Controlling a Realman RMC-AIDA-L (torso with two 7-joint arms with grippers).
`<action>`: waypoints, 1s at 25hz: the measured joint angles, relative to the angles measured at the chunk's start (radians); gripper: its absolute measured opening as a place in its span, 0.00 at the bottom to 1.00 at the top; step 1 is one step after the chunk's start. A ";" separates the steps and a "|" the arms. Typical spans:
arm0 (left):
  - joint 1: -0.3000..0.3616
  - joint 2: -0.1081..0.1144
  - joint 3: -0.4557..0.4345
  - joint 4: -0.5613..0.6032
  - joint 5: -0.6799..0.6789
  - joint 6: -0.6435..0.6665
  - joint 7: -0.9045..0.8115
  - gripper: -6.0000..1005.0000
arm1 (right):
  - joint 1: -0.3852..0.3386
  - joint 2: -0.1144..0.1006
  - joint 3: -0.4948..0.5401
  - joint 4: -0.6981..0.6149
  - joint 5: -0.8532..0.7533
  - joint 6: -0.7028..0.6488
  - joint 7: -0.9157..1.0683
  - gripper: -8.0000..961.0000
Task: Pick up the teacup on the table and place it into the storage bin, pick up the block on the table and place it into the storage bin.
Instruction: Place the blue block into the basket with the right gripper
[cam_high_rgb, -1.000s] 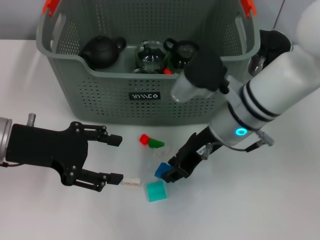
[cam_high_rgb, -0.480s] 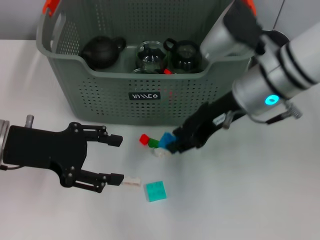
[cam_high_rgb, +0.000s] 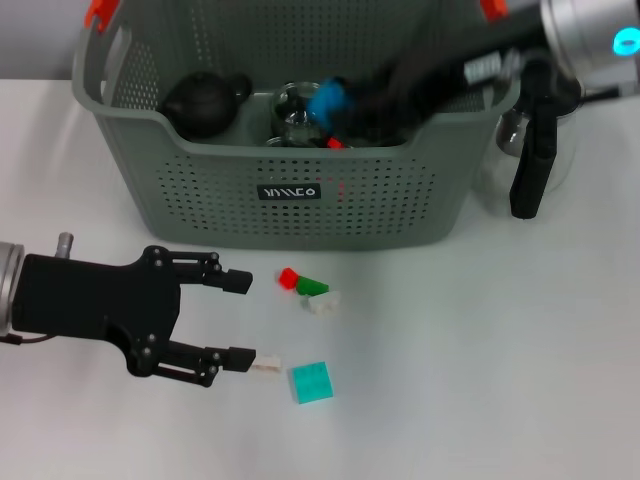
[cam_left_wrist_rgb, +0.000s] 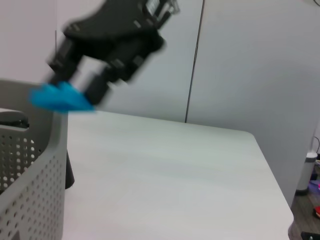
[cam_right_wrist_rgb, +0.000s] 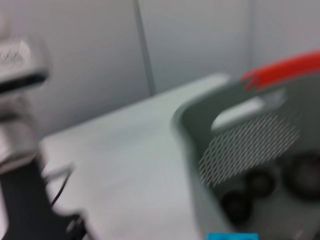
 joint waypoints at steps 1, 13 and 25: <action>0.000 0.000 0.000 0.000 -0.003 0.000 0.000 0.81 | 0.008 -0.001 0.011 0.000 -0.001 0.017 0.000 0.45; -0.003 -0.001 -0.002 0.000 -0.016 -0.007 0.007 0.81 | 0.184 -0.004 0.028 0.249 -0.184 0.394 0.006 0.44; -0.010 0.001 -0.001 0.000 -0.017 -0.006 0.007 0.81 | 0.211 0.001 0.026 0.292 -0.184 0.424 0.001 0.58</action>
